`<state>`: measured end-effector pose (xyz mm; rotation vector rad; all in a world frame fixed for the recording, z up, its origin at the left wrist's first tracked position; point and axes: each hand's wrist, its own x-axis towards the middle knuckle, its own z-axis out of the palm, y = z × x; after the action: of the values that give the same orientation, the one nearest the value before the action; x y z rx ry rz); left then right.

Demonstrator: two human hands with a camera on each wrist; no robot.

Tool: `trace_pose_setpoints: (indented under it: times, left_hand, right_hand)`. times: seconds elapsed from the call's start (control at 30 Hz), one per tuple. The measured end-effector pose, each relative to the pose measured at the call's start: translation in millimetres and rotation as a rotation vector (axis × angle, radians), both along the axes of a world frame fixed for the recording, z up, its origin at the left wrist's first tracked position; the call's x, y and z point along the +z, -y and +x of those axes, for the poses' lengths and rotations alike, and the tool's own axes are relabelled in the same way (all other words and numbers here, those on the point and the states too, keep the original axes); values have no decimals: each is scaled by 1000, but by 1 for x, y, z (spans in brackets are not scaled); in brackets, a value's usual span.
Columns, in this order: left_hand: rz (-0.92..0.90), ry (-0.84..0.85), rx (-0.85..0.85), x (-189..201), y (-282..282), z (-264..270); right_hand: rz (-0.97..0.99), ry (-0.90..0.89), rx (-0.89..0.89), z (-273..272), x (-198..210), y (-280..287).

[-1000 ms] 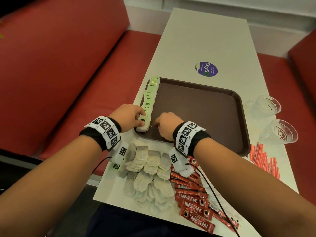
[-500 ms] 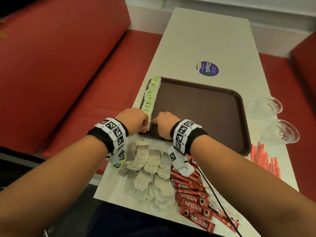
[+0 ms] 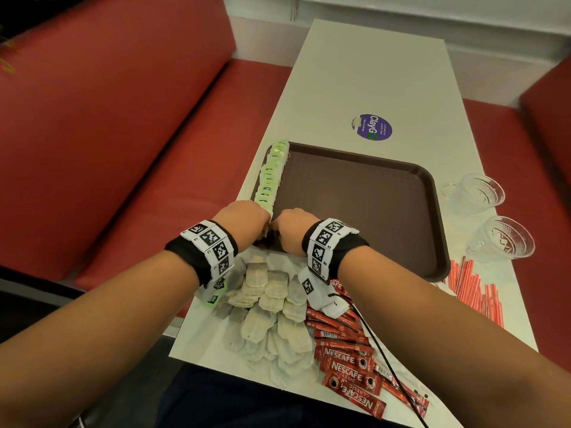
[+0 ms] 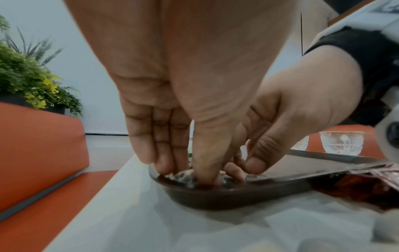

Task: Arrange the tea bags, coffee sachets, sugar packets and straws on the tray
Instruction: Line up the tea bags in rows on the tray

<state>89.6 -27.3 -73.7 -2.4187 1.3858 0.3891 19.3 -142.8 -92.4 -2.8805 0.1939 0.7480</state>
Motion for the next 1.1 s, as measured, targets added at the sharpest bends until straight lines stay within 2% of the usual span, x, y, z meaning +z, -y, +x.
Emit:
trace_pose_setpoints:
  times: [0.07,0.2,0.27,0.4,0.53,0.73,0.9,1.1]
  left_hand:
    - [-12,-45,28,8,-4,-2]
    - [-224,-114,32,30,-30,-11]
    - [-268,-162,-3,38,-46,-21]
    - [-176,-270,-40,32,-72,-41]
    - [-122,-312,8,10,-81,-50]
    - [-209,-325,83,6,-84,-52]
    - [-311,-282,108,13,-82,-52]
    - [-568,-281,186,25,-82,-45]
  right_hand:
    - [1,-2,-11,-3,3,-1]
    - [19,86,-27,-21,20,-1]
    - [79,153,-8,-36,29,-5]
    - [155,95,96,-64,41,-21]
    - [116,12,81,-82,38,-32]
    - [89,74,48,-92,38,-39]
    - [143,164,-24,-98,33,-31]
    - [362,369,-165,-104,31,-24]
